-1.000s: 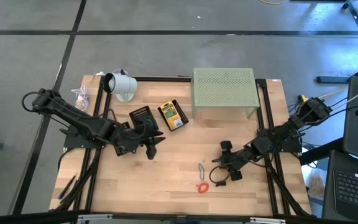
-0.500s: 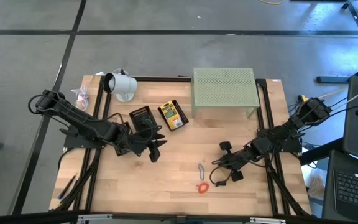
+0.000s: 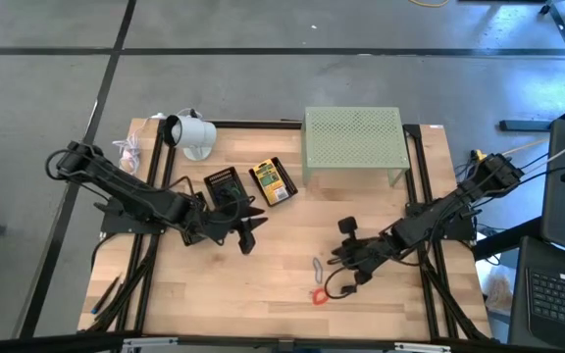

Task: Pick & Place Office Desk Supplies
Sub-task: Put the yellow rubber band into the left black basket

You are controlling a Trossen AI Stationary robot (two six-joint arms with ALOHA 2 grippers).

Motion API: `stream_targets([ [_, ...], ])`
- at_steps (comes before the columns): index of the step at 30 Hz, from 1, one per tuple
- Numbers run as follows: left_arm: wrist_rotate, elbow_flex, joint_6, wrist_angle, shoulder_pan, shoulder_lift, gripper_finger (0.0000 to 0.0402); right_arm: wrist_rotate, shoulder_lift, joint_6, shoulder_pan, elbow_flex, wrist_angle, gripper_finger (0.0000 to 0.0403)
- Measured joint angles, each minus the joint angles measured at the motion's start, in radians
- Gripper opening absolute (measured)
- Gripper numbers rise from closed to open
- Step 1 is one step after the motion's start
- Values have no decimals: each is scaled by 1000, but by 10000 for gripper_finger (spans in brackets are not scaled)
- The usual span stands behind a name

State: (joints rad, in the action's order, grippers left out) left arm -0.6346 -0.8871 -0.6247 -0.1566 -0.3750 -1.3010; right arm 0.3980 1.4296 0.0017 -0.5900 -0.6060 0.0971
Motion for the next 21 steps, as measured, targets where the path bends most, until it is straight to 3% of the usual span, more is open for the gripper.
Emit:
stream_targets([
  [6, 11, 0, 151, 175, -4, -63, 114, 167, -1, -93, 0, -96, 56, 1],
  [10, 93, 0, 244, 296, -3, -122, 127, 269, -2, -156, 0, -175, 86, 0],
  [15, 167, 0, 297, 394, -3, -188, 153, 323, -2, -238, 0, -272, 114, 0],
  [21, 160, 0, 352, 511, 1, -255, 183, 380, -3, -332, 0, -362, 114, 0],
])
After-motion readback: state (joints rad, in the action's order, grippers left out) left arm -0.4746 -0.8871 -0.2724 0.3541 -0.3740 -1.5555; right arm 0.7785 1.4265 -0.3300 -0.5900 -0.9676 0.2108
